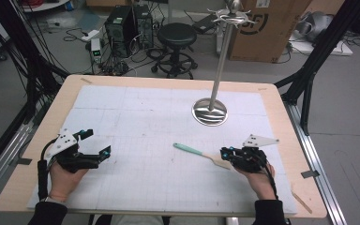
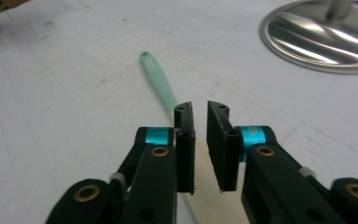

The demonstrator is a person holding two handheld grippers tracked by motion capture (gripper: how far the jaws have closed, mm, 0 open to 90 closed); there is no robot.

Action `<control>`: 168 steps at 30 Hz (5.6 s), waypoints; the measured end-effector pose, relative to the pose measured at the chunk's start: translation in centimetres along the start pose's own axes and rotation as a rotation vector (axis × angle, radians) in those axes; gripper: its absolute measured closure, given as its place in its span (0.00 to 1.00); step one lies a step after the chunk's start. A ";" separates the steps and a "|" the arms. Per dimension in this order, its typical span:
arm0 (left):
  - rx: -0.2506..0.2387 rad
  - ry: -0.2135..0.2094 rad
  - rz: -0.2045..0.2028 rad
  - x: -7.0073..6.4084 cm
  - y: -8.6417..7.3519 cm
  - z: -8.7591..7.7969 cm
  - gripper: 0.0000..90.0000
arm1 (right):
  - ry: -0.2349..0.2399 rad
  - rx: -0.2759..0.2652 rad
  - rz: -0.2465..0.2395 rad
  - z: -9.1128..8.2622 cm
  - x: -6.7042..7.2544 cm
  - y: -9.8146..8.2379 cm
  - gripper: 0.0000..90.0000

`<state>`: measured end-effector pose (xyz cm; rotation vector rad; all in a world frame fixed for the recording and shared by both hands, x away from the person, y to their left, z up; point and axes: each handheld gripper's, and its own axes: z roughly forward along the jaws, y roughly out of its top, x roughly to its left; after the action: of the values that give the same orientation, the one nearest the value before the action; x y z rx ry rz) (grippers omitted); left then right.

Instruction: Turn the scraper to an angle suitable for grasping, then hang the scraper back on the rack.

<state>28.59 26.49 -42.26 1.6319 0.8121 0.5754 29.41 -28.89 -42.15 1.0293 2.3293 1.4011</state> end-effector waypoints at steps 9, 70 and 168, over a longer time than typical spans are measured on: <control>0.001 0.001 0.001 0.0 0.0 0.0 0.03 | 0.084 -0.001 0.118 -2.9 -2.8 -2.6 0.26; -0.003 -0.027 -0.017 -0.1 0.0 0.4 0.03 | 0.101 0.774 -0.463 10.0 1.7 8.0 0.60; 0.001 -0.018 -0.019 -0.2 0.0 0.3 0.03 | -0.170 -0.249 0.023 -4.3 -7.4 12.7 0.89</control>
<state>28.70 26.14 -42.30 1.6271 0.8140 0.5467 38.20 -33.00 -30.34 1.0578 1.9719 1.5016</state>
